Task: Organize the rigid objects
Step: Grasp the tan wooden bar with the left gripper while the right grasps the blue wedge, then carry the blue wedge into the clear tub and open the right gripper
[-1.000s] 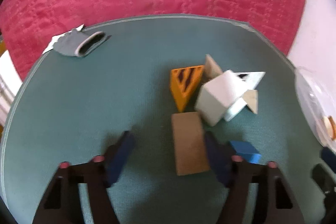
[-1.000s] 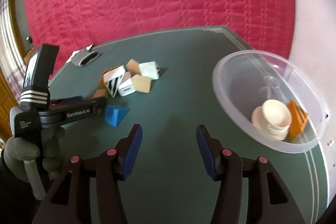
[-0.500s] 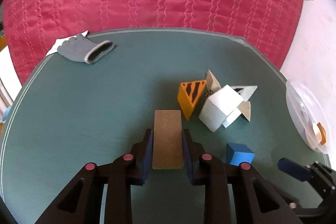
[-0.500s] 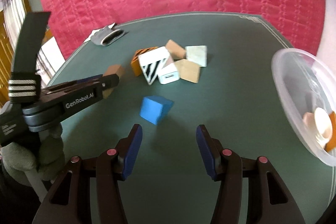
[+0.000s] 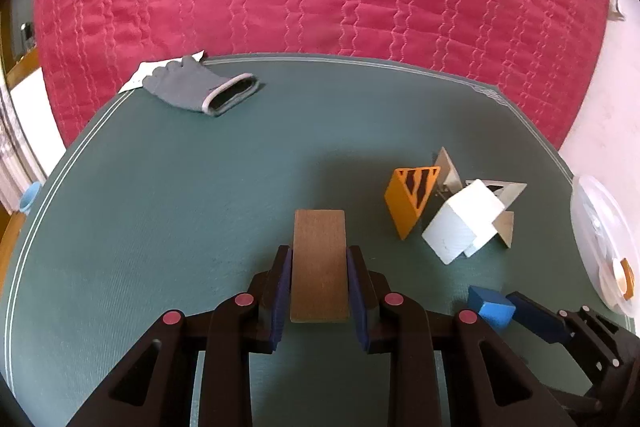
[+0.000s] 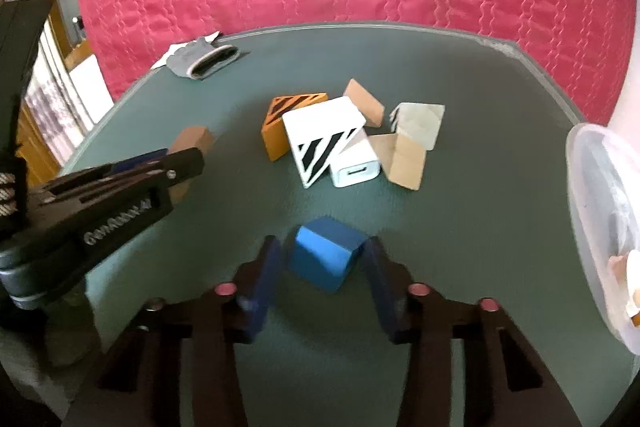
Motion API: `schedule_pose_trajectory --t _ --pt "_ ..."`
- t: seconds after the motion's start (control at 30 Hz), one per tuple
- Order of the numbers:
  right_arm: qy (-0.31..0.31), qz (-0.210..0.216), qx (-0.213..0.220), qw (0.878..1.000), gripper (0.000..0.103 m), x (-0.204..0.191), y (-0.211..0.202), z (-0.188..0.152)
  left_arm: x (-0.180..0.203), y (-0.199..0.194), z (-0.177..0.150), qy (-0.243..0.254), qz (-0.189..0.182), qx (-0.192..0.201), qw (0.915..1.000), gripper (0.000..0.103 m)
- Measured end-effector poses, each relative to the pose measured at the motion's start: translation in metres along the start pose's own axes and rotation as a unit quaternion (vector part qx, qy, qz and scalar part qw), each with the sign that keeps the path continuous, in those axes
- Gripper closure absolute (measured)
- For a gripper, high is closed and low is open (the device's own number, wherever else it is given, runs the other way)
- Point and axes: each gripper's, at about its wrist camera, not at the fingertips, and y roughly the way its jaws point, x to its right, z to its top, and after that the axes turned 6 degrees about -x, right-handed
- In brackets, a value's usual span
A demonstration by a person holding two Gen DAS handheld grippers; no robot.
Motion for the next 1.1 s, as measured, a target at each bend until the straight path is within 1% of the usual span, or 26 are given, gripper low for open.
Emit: schedule_pose_trajectory --t 0.27,0.57,0.77,1.1 --pt "0.009 0.002 0.007 1.0 0.064 0.006 -0.004 -0.005 0.001 0.0 -0.001 0.0 -0.003 -0.001 1.0 0.074" --pt "0.057 -0.002 0.037 0.998 0.065 0.034 -0.033 -0.007 0.007 -0.002 -0.004 0.008 -0.008 -0.001 0.9999 0.074" --pt "0.084 -0.016 0.06 0.995 0.065 0.05 -0.052 -0.009 0.012 -0.002 -0.006 0.014 -0.009 -0.003 0.9999 0.075" --pt "0.131 -0.059 0.093 0.985 0.065 0.089 -0.075 -0.013 0.023 -0.006 -0.011 0.028 -0.012 -0.002 0.9995 0.075"
